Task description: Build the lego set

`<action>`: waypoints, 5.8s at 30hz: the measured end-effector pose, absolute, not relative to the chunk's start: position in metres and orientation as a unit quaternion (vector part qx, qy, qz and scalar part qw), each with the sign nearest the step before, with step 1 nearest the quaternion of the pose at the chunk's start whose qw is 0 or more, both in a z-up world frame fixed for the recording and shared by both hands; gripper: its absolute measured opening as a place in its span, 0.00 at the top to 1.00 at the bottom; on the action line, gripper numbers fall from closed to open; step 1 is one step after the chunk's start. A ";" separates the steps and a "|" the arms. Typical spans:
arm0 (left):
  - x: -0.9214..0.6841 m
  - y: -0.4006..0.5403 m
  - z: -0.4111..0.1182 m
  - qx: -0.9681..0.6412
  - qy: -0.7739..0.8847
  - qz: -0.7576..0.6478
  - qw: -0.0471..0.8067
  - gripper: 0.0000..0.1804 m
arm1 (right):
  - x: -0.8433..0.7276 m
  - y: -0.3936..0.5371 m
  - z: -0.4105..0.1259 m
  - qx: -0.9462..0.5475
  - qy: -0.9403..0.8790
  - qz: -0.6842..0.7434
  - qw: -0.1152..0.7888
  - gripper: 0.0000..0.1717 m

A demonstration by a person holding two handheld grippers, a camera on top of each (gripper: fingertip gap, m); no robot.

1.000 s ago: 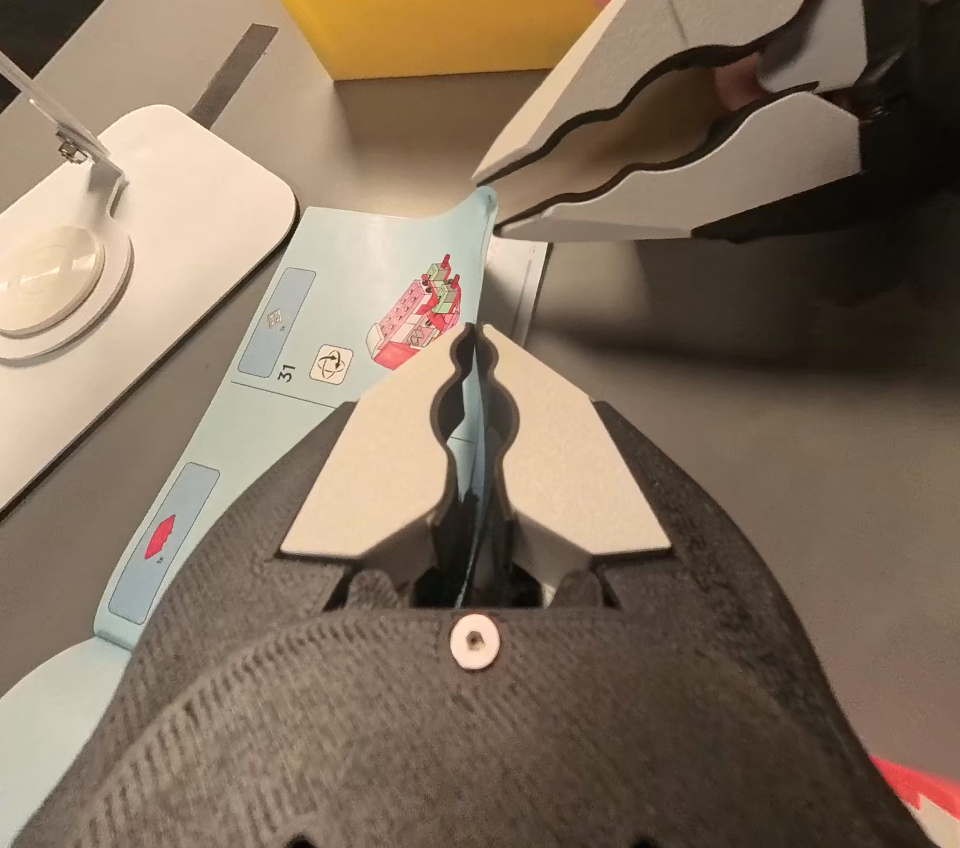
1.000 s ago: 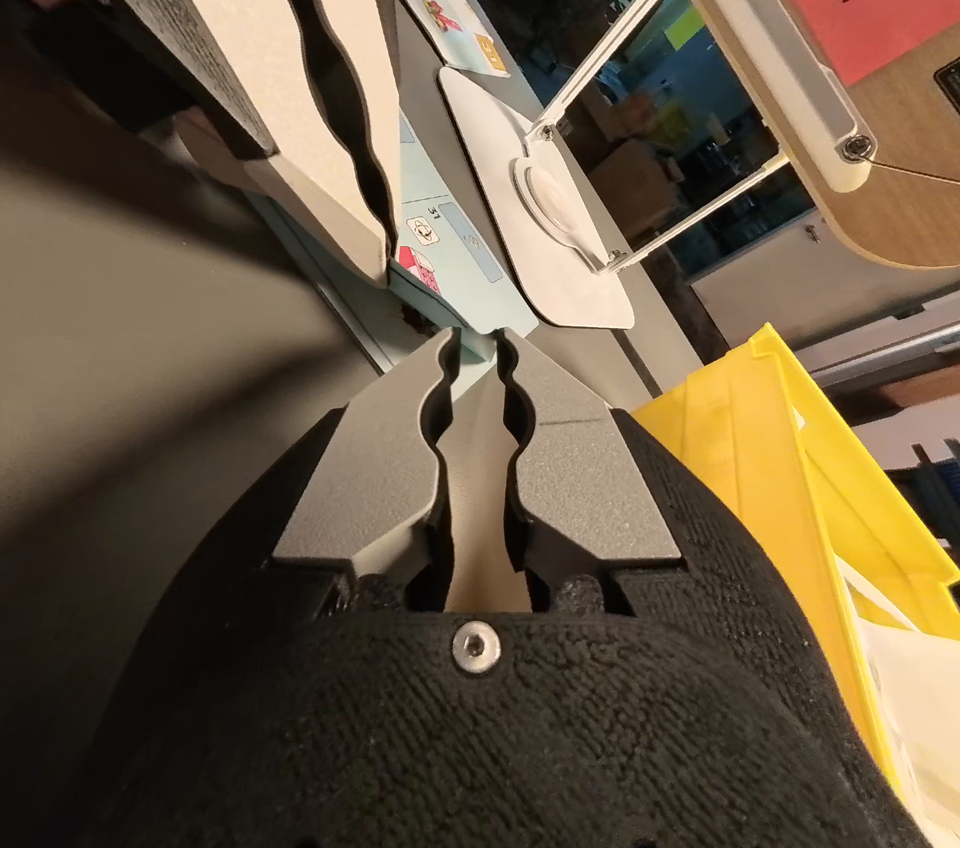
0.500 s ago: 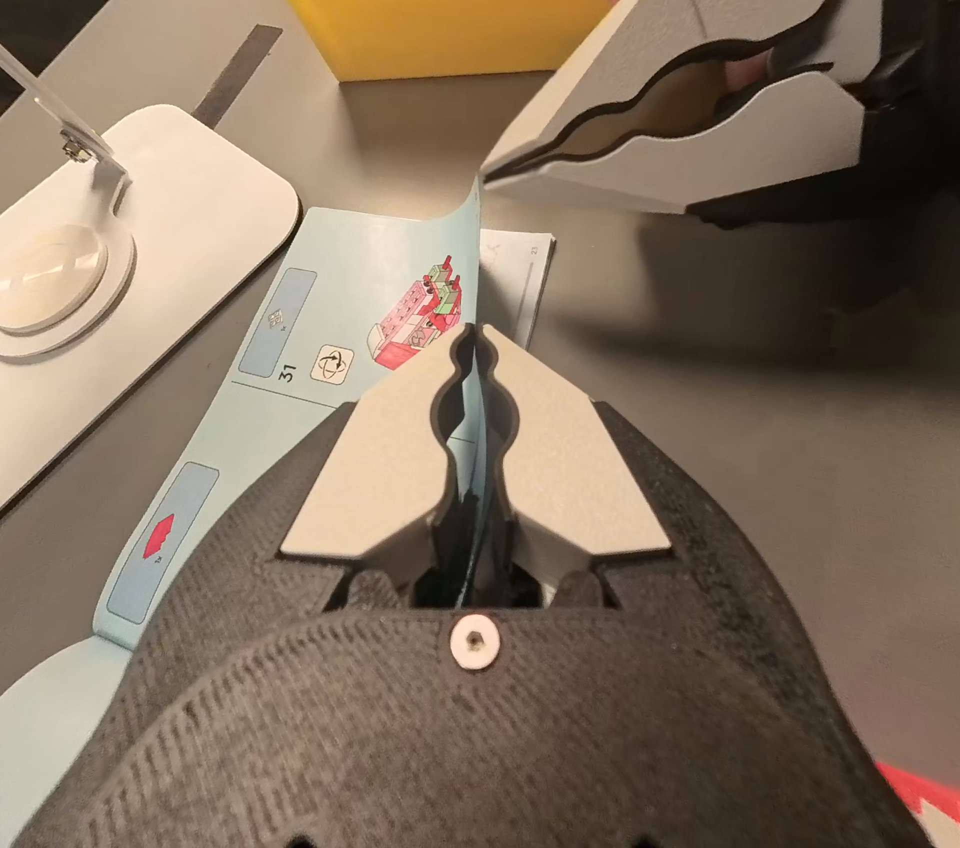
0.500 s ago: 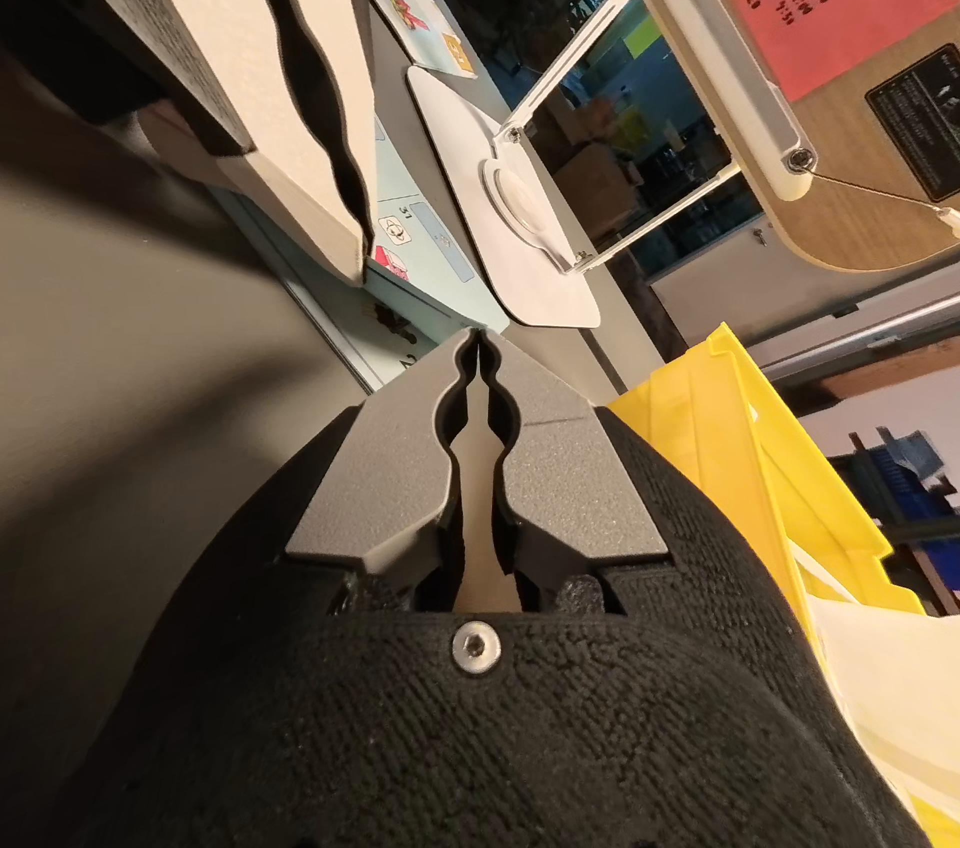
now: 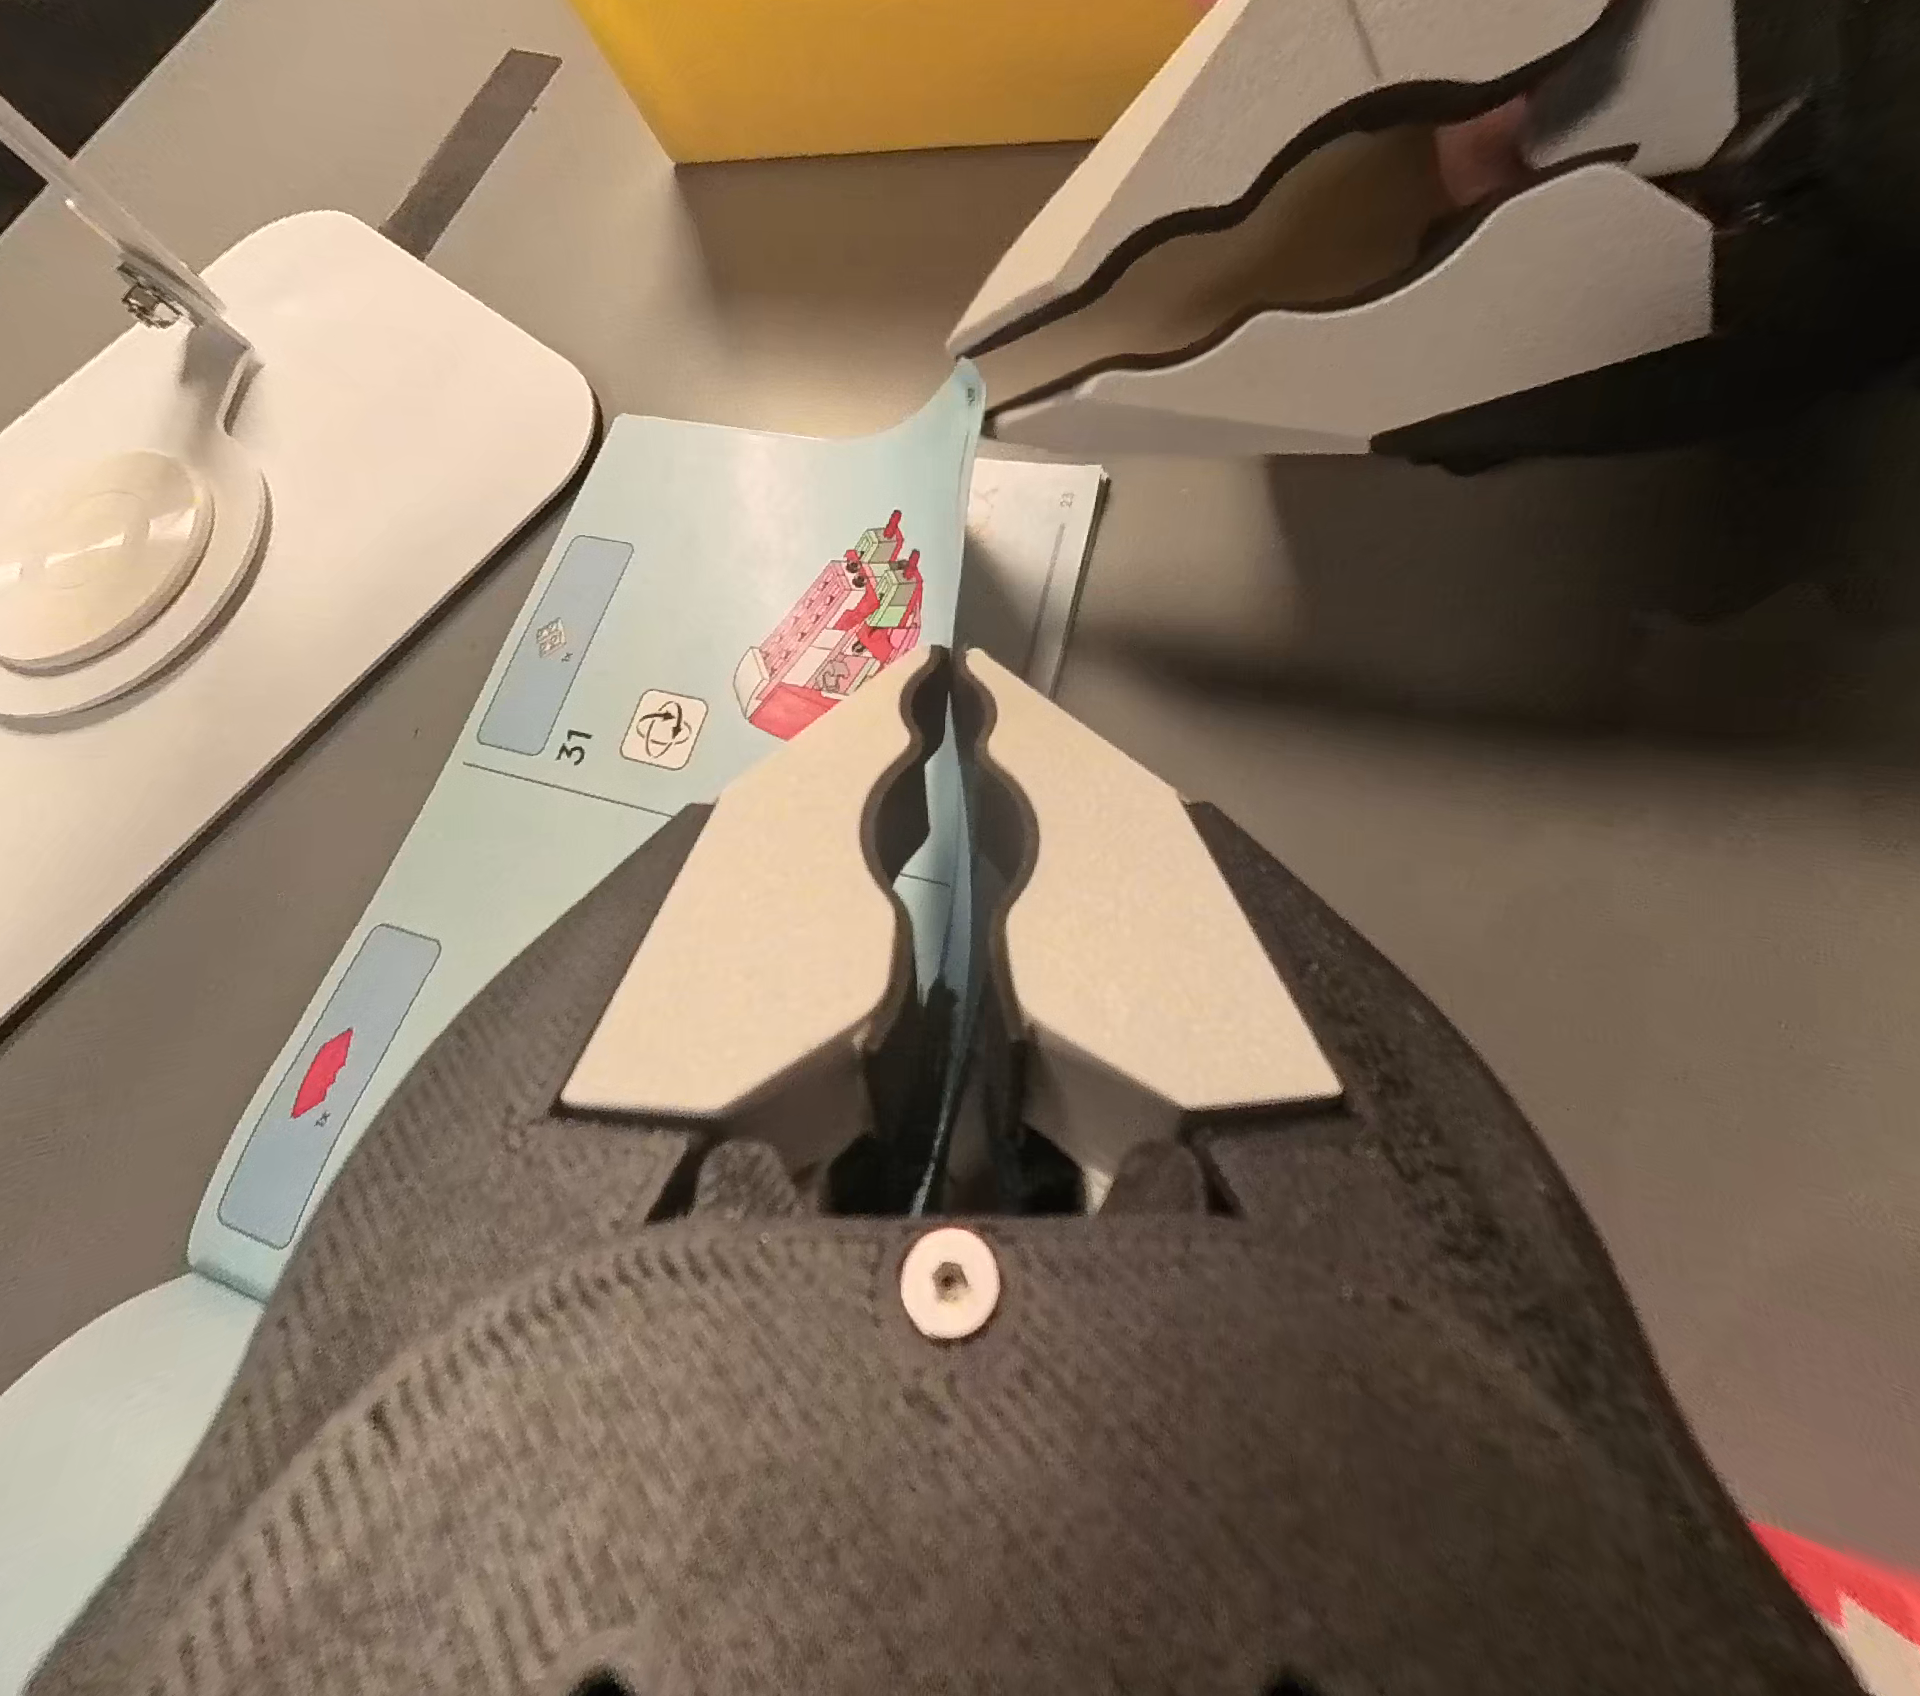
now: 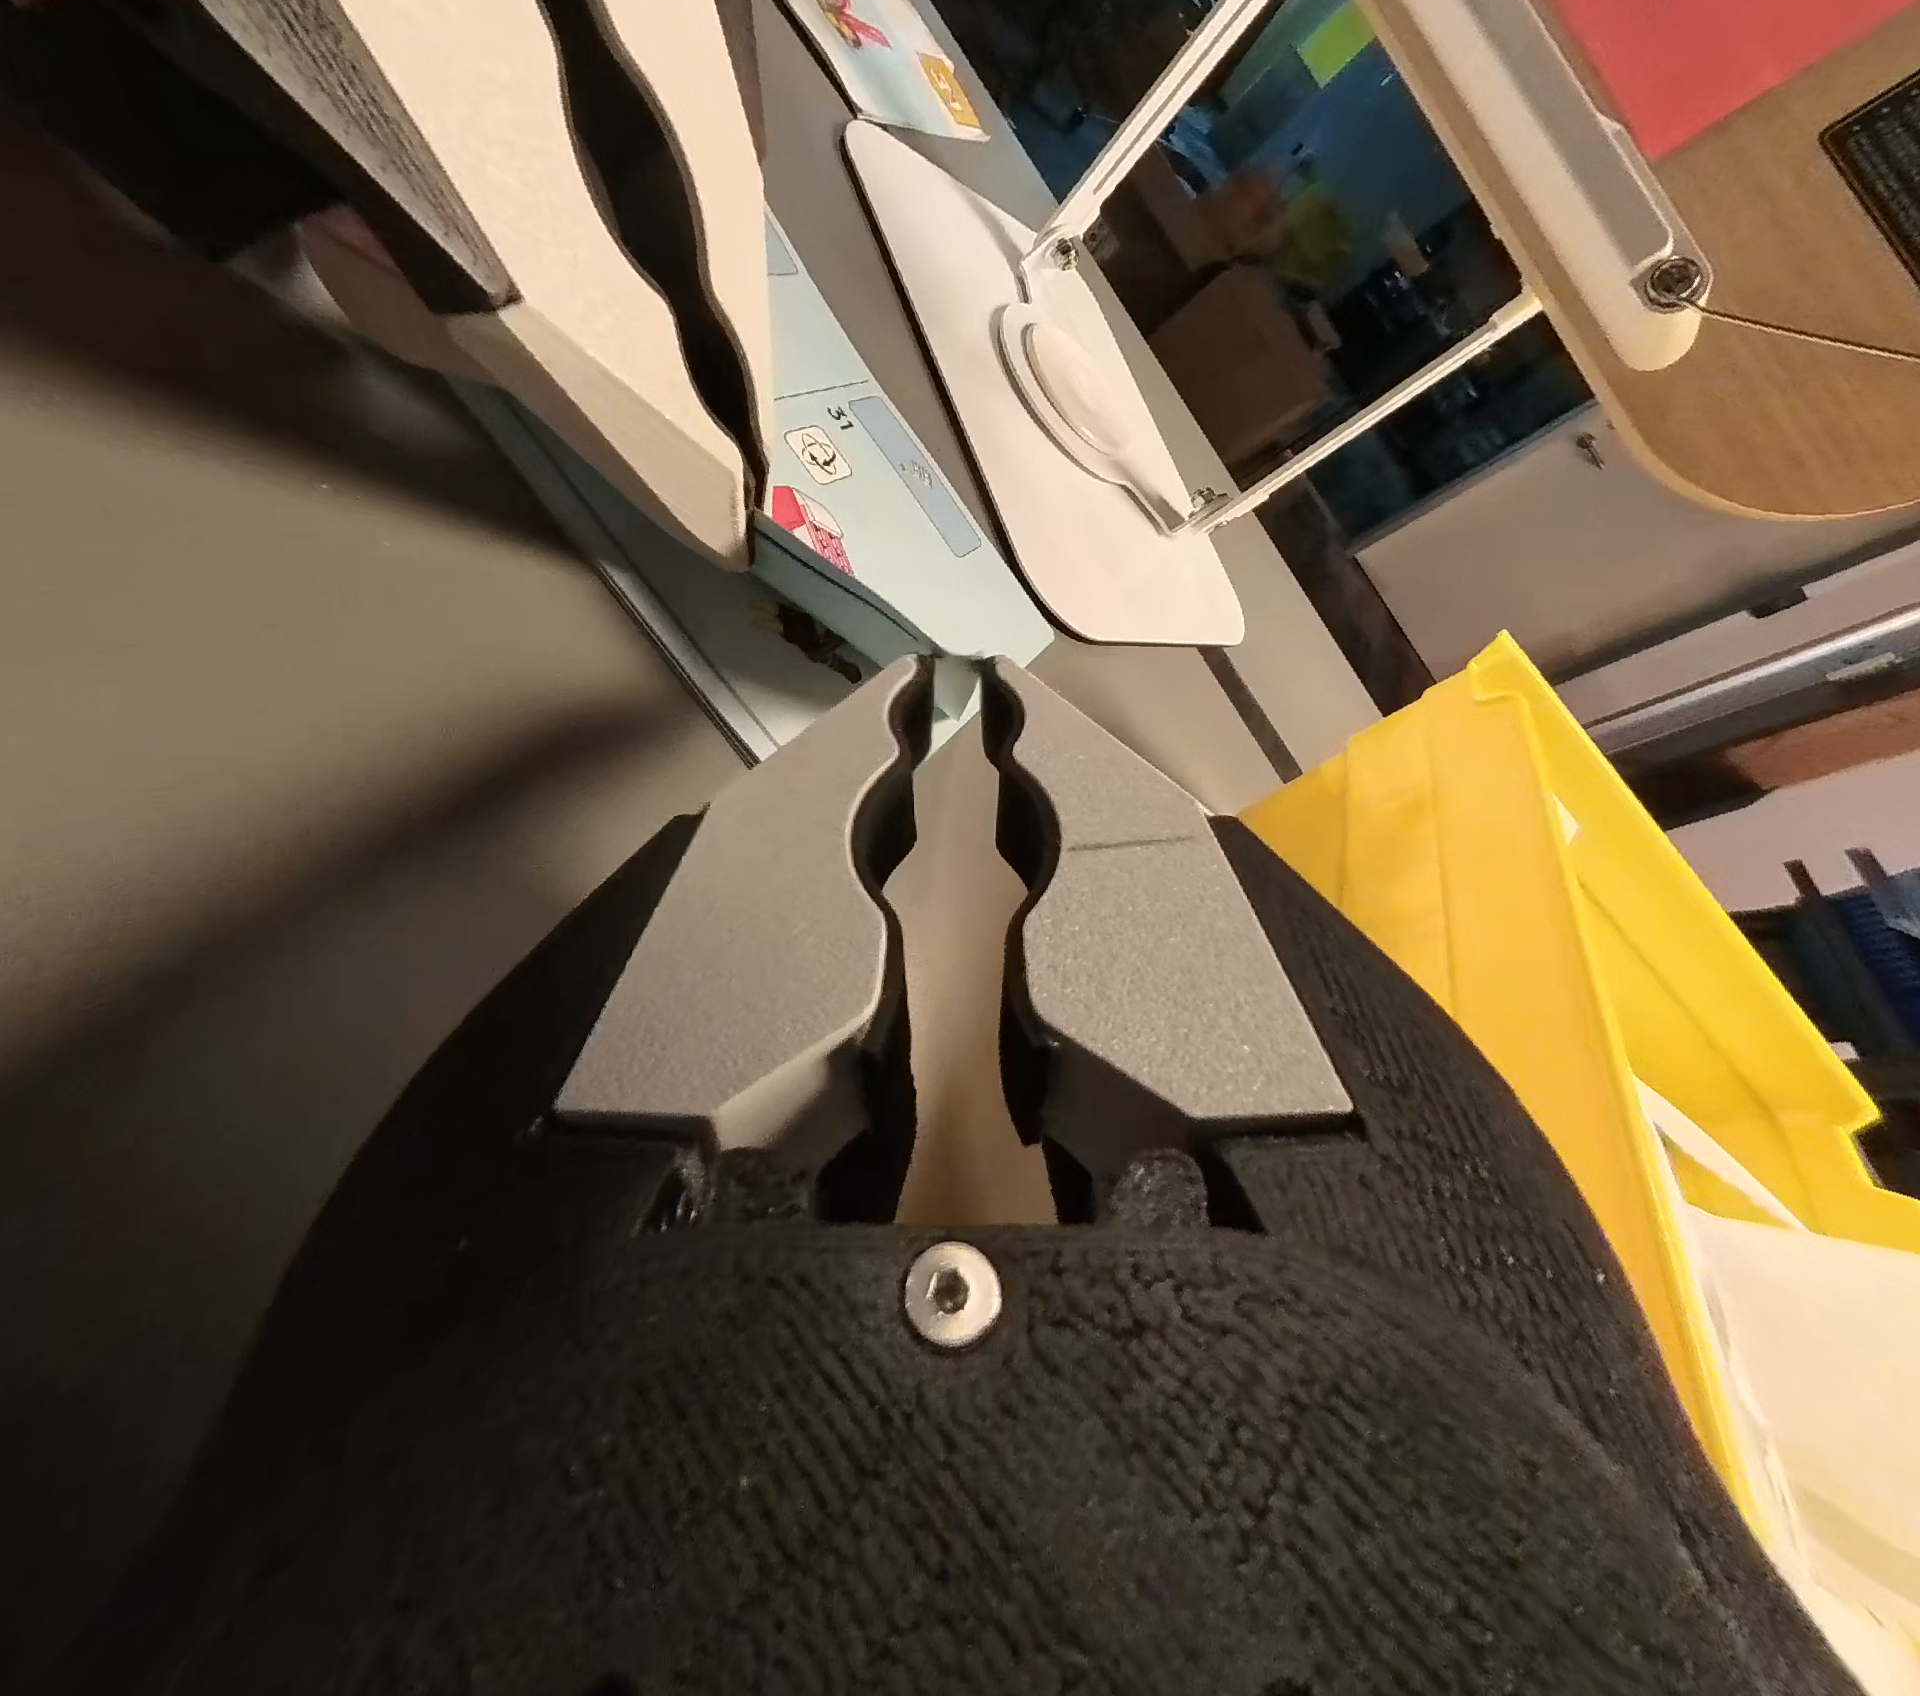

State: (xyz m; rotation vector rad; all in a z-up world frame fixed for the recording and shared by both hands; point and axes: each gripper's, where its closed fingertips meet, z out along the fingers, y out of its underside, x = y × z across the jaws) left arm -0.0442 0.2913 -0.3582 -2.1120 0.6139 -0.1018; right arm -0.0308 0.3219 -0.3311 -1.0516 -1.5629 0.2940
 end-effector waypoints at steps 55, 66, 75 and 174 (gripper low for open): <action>-0.044 0.291 -0.359 -0.856 0.248 -0.045 0.452 1.00 | -0.030 0.326 -0.332 -0.457 -0.664 0.117 0.580 0.99; -0.044 0.291 -0.359 -0.856 0.249 -0.045 0.452 1.00 | -0.030 0.325 -0.333 -0.457 -0.666 0.118 0.578 0.99; -0.044 0.291 -0.360 -0.856 0.251 -0.044 0.450 1.00 | -0.031 0.325 -0.335 -0.455 -0.671 0.115 0.574 1.00; -0.021 0.296 -0.313 -0.794 0.051 -0.379 0.472 1.00 | -0.034 0.298 -0.320 -0.367 -0.695 0.117 0.607 1.00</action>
